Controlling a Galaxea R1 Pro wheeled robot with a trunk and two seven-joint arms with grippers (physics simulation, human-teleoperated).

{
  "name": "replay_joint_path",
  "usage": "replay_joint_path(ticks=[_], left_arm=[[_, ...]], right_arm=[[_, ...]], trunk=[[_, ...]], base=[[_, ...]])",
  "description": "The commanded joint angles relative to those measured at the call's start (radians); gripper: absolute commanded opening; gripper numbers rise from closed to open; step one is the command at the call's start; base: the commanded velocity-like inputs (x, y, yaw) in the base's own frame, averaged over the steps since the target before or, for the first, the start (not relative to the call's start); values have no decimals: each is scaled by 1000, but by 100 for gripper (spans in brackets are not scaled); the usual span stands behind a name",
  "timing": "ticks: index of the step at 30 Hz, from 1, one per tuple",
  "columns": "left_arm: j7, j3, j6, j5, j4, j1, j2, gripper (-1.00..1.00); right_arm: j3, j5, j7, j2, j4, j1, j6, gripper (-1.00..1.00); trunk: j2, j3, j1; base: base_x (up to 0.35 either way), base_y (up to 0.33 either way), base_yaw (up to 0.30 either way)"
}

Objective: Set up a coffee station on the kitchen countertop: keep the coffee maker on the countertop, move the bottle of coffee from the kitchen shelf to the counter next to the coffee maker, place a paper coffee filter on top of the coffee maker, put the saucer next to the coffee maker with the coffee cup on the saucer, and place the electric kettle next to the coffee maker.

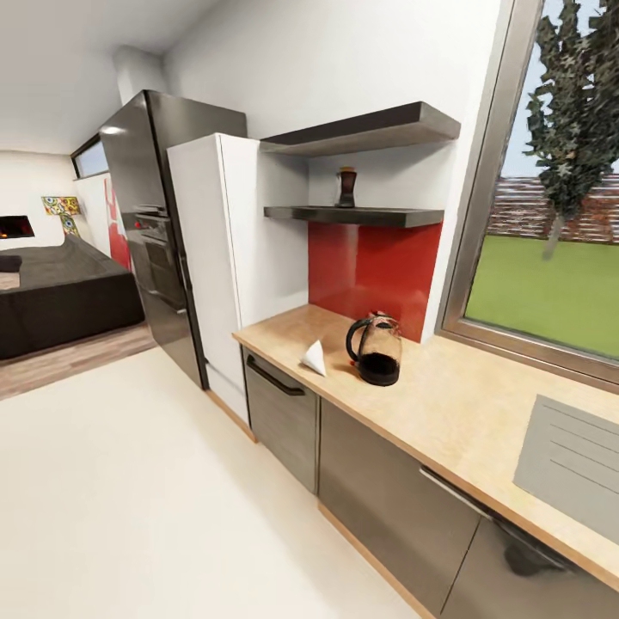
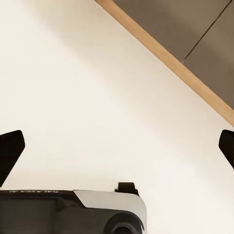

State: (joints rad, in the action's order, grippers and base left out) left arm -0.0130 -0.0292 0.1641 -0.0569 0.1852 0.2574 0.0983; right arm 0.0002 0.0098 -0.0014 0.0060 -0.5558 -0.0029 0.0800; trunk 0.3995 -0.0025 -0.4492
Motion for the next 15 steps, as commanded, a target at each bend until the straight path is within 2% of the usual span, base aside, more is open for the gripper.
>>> replay_joint_path(ticks=[1, 12, 15], left_arm=[[1, -2, 3, -6, -1, 0, 0, 100], [1, -2, 18, -6, -2, 0, 0, 100], [1, -2, 22, -6, -3, 0, 0, 100]], right_arm=[[0, 1, 0, 0, 0, 0, 3, 100], [0, 1, 5, 0, 0, 0, 3, 100], [0, 1, 6, 0, 1, 0, 3, 100]], trunk=[[0, 0, -1], [0, 0, -1], [0, 0, -1]], base=[[252, 246, 0], [252, 246, -1], [252, 246, -122]])
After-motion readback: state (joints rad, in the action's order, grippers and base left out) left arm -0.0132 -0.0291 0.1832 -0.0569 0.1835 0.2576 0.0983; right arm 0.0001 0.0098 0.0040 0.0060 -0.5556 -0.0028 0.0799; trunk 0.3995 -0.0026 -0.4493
